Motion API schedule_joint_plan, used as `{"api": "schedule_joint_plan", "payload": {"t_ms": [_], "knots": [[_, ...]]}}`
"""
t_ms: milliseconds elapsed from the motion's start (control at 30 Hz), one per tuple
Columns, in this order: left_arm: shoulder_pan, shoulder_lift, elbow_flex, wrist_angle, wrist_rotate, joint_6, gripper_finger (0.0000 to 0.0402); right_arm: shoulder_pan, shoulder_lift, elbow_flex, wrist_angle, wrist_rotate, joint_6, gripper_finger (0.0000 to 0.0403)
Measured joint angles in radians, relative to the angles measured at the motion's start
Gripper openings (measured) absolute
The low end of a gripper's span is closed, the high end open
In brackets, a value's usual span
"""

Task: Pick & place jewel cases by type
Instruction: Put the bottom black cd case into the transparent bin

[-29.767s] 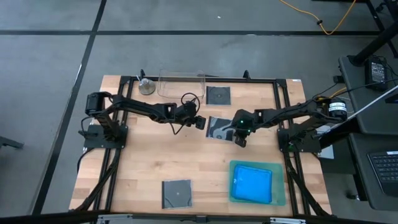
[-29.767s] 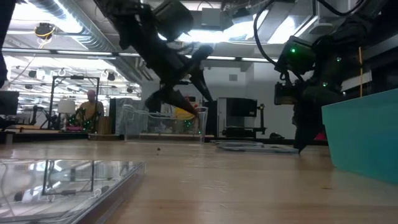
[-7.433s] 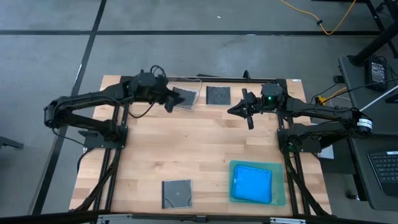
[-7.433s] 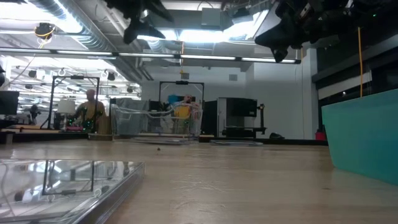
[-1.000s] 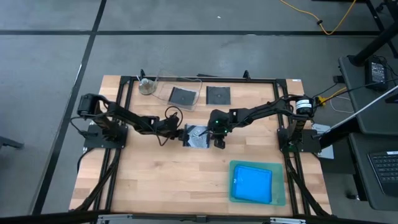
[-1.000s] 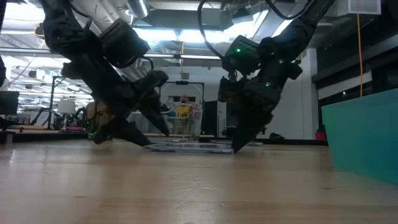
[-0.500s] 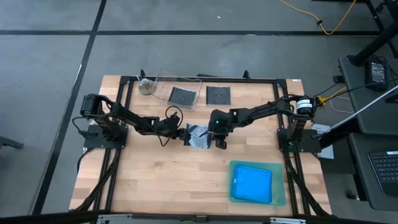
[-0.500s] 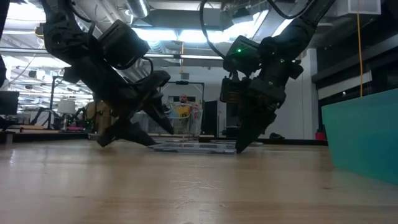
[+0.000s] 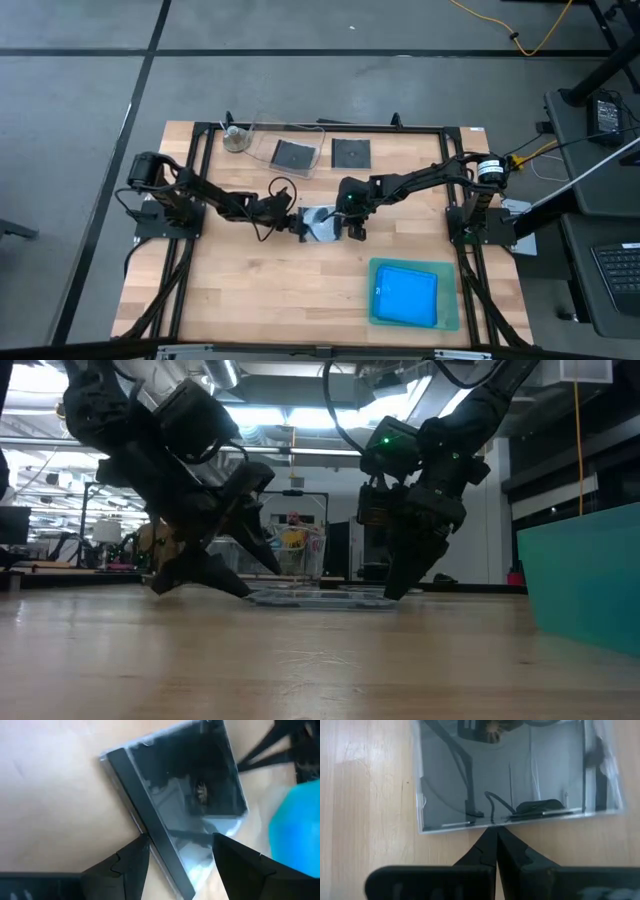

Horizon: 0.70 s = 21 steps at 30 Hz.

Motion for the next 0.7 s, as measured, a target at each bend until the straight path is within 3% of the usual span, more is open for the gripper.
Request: {"api": "schedule_joint_plan", "payload": {"t_ms": [700], "knots": [[-0.045, -0.181, 0.012, -0.043, -0.113, 0.026, 0.0203, 0.000, 0.001, 0.000, -0.002, 0.006, -0.021, 0.0008]]}}
